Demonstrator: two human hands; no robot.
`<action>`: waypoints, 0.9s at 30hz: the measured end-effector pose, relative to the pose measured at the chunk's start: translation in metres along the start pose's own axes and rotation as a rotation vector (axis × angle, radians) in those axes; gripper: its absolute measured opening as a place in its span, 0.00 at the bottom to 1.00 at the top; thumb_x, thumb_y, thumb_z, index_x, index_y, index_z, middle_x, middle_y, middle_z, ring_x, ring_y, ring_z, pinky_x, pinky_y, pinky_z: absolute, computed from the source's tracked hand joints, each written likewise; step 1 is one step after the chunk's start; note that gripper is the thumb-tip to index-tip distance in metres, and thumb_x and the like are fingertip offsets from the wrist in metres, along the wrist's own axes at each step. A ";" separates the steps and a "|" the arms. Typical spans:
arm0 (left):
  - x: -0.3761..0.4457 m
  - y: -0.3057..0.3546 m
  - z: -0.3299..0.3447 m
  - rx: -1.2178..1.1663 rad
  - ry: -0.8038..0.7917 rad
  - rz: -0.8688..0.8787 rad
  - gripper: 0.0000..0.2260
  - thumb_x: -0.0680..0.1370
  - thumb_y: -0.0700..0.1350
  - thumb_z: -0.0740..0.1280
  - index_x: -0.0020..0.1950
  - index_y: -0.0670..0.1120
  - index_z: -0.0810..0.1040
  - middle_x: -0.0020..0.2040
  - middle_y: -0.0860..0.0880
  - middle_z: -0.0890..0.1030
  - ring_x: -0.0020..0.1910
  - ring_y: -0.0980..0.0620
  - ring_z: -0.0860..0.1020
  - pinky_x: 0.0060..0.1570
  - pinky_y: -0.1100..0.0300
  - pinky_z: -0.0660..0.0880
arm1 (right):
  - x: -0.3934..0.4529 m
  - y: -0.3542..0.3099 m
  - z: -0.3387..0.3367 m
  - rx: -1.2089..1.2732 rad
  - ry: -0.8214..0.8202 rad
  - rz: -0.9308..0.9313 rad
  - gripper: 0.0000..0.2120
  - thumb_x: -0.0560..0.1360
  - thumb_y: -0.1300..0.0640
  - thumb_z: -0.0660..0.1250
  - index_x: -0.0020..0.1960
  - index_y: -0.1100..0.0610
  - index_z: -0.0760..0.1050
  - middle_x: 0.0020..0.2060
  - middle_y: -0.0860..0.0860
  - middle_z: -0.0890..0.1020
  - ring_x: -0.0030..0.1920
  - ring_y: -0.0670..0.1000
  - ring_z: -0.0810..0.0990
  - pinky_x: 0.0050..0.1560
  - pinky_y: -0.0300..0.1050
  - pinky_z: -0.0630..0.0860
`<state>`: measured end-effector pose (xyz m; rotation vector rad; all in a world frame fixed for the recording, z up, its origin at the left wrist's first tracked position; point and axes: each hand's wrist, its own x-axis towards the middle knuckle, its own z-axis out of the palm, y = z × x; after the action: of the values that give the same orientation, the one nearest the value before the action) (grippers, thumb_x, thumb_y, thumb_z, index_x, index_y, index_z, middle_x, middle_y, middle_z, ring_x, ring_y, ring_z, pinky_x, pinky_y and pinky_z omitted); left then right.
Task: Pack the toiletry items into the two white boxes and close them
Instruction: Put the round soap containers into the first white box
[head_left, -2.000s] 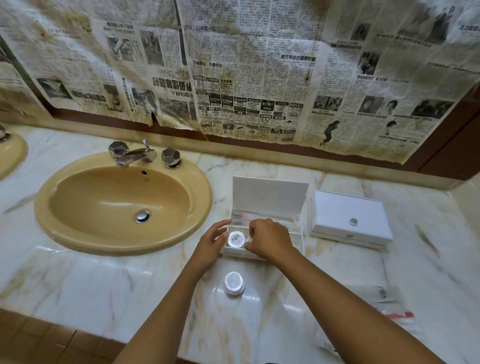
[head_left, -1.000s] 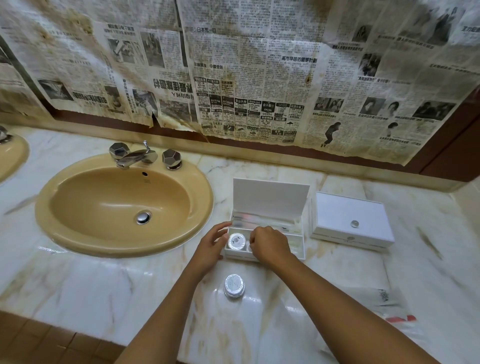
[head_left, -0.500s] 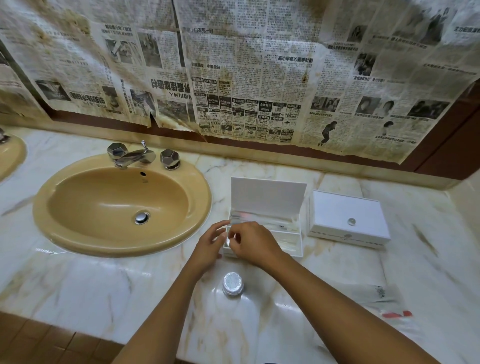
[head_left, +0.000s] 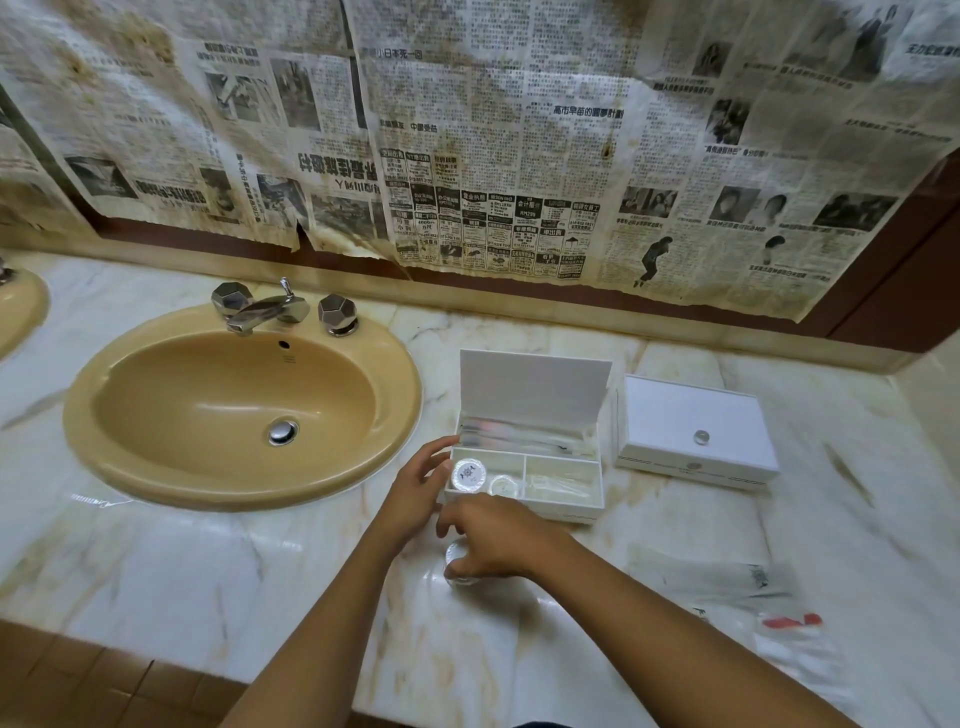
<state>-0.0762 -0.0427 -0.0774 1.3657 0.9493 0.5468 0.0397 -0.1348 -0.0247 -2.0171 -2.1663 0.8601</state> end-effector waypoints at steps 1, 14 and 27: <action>0.000 0.000 0.000 -0.003 0.001 -0.002 0.13 0.82 0.44 0.60 0.65 0.57 0.75 0.60 0.49 0.81 0.55 0.53 0.80 0.37 0.60 0.78 | 0.000 0.000 0.000 -0.005 0.000 -0.002 0.19 0.68 0.48 0.72 0.58 0.50 0.75 0.56 0.50 0.79 0.54 0.54 0.78 0.48 0.46 0.73; 0.001 -0.001 -0.001 0.036 0.009 0.016 0.13 0.82 0.45 0.61 0.63 0.60 0.76 0.60 0.51 0.81 0.57 0.52 0.79 0.47 0.60 0.79 | 0.003 -0.002 0.001 0.014 0.025 -0.018 0.16 0.68 0.54 0.70 0.56 0.52 0.77 0.53 0.52 0.79 0.50 0.56 0.79 0.45 0.47 0.75; 0.001 0.001 0.000 0.047 0.011 -0.021 0.13 0.82 0.46 0.61 0.64 0.59 0.74 0.61 0.54 0.80 0.54 0.58 0.78 0.41 0.63 0.75 | 0.010 0.025 -0.043 0.048 0.347 0.260 0.16 0.70 0.53 0.68 0.58 0.52 0.77 0.55 0.50 0.79 0.56 0.53 0.77 0.51 0.44 0.72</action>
<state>-0.0753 -0.0414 -0.0765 1.3950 0.9896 0.5193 0.0783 -0.1106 -0.0020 -2.2576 -1.7142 0.5237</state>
